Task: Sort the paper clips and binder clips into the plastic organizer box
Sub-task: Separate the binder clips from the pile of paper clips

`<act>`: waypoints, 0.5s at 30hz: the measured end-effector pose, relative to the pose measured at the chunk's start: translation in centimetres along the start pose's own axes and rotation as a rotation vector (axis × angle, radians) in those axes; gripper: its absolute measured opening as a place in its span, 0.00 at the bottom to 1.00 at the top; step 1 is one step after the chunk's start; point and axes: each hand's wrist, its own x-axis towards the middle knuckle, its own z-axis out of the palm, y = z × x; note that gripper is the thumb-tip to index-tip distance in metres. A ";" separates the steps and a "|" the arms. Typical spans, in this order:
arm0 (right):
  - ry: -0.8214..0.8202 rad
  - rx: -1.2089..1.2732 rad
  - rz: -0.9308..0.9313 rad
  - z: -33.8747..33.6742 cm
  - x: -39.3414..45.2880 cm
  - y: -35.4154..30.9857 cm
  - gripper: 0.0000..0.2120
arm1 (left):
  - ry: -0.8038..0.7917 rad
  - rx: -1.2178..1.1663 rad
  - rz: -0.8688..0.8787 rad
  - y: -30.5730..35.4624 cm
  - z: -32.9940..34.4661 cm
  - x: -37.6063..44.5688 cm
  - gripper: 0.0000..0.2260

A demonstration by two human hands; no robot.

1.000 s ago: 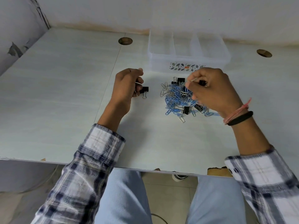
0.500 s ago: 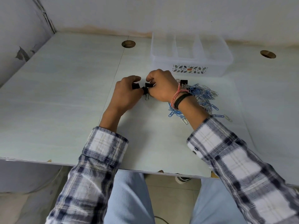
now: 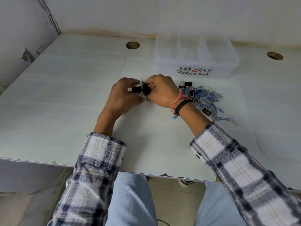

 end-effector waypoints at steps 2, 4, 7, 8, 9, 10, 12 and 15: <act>-0.009 0.040 0.003 -0.7 -0.4 -0.1 0.24 | 0.004 -0.036 0.004 0.1 -0.2 0.0 0.30; 0.009 0.102 0.009 -2.2 -1.3 0.5 0.23 | 0.012 -0.067 0.023 -0.2 -0.3 0.0 0.28; 0.165 0.208 0.071 -5.8 -2.9 2.9 0.16 | 0.095 -0.122 0.092 0.0 0.1 0.1 0.21; 0.223 0.185 0.090 -7.0 -3.4 4.0 0.14 | 0.119 -0.141 0.117 0.3 0.5 0.1 0.19; 0.260 0.135 0.113 -8.4 -4.0 5.3 0.13 | 0.119 -0.162 0.146 0.9 1.2 0.2 0.17; 0.263 0.089 0.135 -9.6 -4.5 6.5 0.13 | 0.101 -0.176 0.171 1.3 1.9 0.3 0.15; 0.213 0.028 0.179 -11.0 -5.1 8.2 0.12 | 0.031 -0.152 0.227 2.3 3.0 0.6 0.13; 0.184 -0.038 0.194 -12.2 -6.1 10.2 0.10 | -0.070 0.031 0.341 4.2 5.9 1.8 0.10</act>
